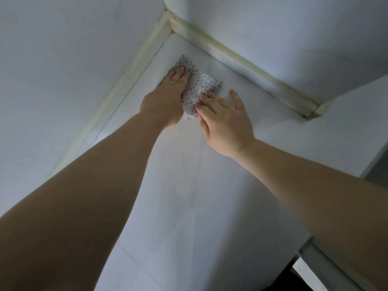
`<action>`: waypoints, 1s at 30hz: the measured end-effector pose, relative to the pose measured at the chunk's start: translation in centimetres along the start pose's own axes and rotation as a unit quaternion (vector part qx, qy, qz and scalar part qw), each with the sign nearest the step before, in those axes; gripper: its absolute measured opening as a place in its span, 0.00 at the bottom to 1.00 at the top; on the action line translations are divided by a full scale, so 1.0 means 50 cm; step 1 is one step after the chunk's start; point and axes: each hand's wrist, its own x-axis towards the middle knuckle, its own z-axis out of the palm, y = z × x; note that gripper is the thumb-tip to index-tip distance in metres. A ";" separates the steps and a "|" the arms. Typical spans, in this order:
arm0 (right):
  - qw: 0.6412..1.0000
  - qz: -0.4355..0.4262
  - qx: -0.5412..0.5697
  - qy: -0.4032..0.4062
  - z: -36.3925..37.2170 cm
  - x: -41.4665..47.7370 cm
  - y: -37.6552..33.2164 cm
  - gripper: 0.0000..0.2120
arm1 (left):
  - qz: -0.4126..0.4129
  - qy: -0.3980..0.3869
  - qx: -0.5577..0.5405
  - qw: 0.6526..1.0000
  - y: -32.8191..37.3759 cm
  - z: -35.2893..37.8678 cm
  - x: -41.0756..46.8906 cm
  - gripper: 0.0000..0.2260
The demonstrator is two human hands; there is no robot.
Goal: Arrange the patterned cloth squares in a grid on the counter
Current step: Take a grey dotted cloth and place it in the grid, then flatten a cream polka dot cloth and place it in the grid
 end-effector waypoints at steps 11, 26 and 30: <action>0.999 -0.005 0.040 -0.030 0.048 0.096 0.030 0.19 | -0.045 0.017 -0.002 0.999 -0.029 -0.043 0.096 0.31; 0.998 0.009 0.048 -0.048 0.034 0.102 0.031 0.23 | -0.057 0.072 -0.012 0.996 0.003 -0.069 0.073 0.37; 0.997 0.018 0.062 -0.050 0.027 0.111 0.033 0.23 | -0.057 0.103 -0.035 0.992 0.011 -0.076 0.015 0.38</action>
